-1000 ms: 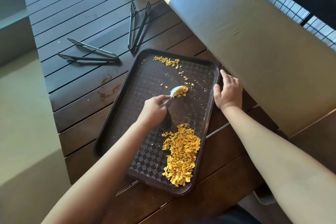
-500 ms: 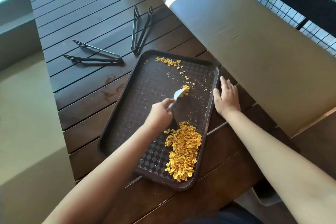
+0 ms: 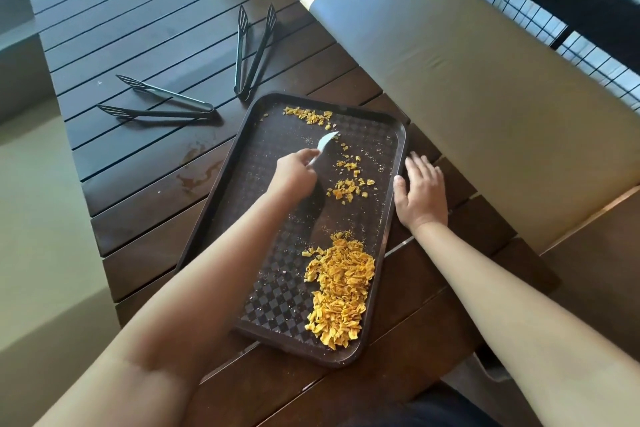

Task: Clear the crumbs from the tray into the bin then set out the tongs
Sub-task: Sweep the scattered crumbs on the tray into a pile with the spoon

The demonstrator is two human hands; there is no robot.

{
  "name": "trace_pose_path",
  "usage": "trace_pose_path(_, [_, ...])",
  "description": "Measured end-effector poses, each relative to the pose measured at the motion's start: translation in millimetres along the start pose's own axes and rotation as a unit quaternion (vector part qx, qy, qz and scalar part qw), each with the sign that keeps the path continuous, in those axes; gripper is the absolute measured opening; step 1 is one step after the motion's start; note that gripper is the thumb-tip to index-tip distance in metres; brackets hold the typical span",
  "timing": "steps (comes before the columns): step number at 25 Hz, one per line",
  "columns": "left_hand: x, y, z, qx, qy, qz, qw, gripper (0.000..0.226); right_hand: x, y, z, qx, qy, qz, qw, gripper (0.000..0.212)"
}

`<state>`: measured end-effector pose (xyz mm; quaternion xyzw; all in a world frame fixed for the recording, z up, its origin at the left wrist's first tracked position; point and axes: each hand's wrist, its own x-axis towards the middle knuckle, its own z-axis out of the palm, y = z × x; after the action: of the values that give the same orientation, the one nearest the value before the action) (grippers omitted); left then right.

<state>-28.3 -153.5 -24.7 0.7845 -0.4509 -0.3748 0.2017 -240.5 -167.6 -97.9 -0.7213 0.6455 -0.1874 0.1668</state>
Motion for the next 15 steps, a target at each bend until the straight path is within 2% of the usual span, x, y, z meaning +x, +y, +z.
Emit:
trace_pose_path(6, [-13, -5, 9, 0.052, -0.094, 0.058, 0.993, 0.033, -1, -1, 0, 0.018, 0.022, -0.001, 1.0, 0.062])
trace_pose_path(8, [-11, -4, 7, 0.007, -0.069, 0.049, 0.996, 0.036, -1, -2, 1, 0.019, 0.021, -0.002, 1.0, 0.061])
trace_pose_path(11, [2, -1, 1, -0.024, 0.028, 0.015, 0.999, 0.043, -1, -1, 1, 0.016, 0.016, 0.002, 1.0, 0.064])
trace_pose_path(13, [8, 3, 0, 0.005, 0.036, 0.012, 0.999, 0.044, -1, -2, 1, 0.018, 0.017, 0.001, 1.0, 0.068])
trace_pose_path(15, [8, 7, 4, 0.024, 0.01, 0.021, 0.999, 0.045, -1, -1, 2, 0.019, 0.015, 0.001, 1.0, 0.071])
